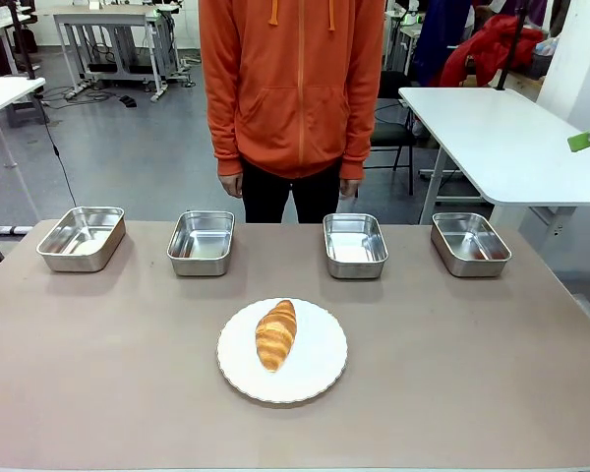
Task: Place the bread in the container.
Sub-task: Place the Butter Roll into the Airtight Container indicated by the human.
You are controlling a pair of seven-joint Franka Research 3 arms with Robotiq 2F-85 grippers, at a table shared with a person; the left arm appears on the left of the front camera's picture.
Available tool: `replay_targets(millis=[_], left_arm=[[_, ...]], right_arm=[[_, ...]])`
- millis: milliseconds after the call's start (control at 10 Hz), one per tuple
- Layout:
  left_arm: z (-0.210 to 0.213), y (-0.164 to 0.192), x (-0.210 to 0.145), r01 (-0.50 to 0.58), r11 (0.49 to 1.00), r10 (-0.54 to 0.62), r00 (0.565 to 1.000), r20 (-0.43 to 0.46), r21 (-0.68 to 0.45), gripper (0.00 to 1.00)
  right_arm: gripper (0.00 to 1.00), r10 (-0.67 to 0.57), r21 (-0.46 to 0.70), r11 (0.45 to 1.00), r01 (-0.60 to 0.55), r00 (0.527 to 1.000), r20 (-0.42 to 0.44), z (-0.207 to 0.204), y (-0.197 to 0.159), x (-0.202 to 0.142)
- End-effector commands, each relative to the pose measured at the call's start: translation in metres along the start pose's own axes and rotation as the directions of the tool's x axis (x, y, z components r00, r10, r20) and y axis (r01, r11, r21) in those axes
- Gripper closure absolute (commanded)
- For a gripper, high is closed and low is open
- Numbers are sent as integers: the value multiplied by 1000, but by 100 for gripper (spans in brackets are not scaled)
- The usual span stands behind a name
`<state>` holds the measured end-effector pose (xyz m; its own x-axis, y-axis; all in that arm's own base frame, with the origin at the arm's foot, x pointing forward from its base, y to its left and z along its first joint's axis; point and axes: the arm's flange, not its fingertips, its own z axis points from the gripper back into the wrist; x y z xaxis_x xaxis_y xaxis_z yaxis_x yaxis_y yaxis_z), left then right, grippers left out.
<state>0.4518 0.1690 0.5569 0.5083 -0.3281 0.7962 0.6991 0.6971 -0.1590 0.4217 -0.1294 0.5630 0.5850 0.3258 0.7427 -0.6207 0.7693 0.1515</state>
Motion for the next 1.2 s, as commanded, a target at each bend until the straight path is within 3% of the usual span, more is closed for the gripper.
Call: replay_targets(millis=[0,1100], left_arm=[[2,-1,1,8,1000,-8,1000,14,-3,0],[2,-1,1,8,1000,-8,1000,14,-3,0]], right_arm=[[0,11,10,1000,-11,1000,19,-1,-1,0],[0,11,10,1000,-11,1000,19,-1,-1,0]])
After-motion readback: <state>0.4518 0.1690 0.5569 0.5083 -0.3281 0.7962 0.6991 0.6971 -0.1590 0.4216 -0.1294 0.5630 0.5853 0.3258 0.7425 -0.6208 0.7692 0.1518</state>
